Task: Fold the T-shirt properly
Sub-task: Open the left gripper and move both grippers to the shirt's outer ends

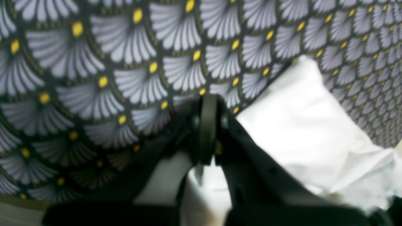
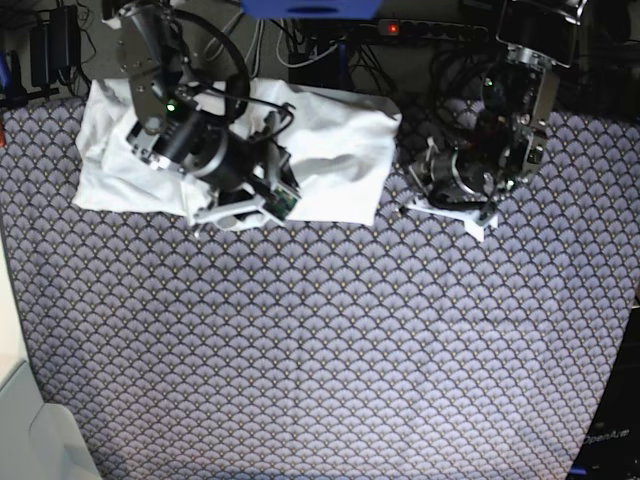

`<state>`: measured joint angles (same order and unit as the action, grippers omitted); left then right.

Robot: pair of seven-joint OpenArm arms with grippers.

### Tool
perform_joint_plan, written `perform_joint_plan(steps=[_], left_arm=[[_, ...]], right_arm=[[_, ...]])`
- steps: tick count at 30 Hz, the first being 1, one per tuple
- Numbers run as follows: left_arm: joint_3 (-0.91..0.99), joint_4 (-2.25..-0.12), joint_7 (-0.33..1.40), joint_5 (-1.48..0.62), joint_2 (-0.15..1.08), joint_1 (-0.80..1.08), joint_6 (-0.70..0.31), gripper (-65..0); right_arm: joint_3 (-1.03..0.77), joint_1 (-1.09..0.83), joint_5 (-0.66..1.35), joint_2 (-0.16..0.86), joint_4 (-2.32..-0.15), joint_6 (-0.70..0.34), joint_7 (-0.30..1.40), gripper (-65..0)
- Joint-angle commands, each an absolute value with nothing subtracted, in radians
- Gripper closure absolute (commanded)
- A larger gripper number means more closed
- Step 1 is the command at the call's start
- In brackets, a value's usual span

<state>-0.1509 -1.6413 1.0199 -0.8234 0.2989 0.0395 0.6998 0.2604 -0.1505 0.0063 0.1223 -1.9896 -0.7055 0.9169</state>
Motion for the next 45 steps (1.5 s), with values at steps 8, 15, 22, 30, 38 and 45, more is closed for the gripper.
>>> perform_joint_plan(steps=[8, 15, 22, 30, 38, 45], left_arm=[[-0.147, -1.573, 1.017, -0.831, 0.303, -0.008, 0.698, -0.4], [-0.143, -1.558, 1.015, -0.829, 0.297, -0.024, 0.698, -0.1], [-0.14, -1.678, 1.015, -0.839, 0.298, -0.024, 0.698, -0.4], [-0.14, -1.831, 1.026, -0.923, 0.302, -0.022, 0.698, -16.2], [-0.14, -1.825, 1.026, -1.104, 0.378, -0.028, 0.698, -24.6], [-0.14, -1.825, 1.026, -1.107, 0.4, -0.018, 0.698, -24.7]], right_arm=[[0.05, -0.116, 0.001, 0.225, -1.886, -0.698, 0.848, -14.0], [-0.16, -0.137, 0.005, 0.255, -1.811, -0.698, 0.769, -14.0], [-0.358, -0.145, 0.005, 0.246, -1.902, -0.698, 0.774, -14.3], [-0.43, -0.139, 0.005, 0.248, -1.919, -0.698, 0.997, -21.9], [-0.509, -0.148, 0.008, 0.229, -1.919, -0.698, 1.147, -43.8], [-0.521, -0.15, 0.223, 0.22, -1.916, -0.698, 1.316, -44.3]])
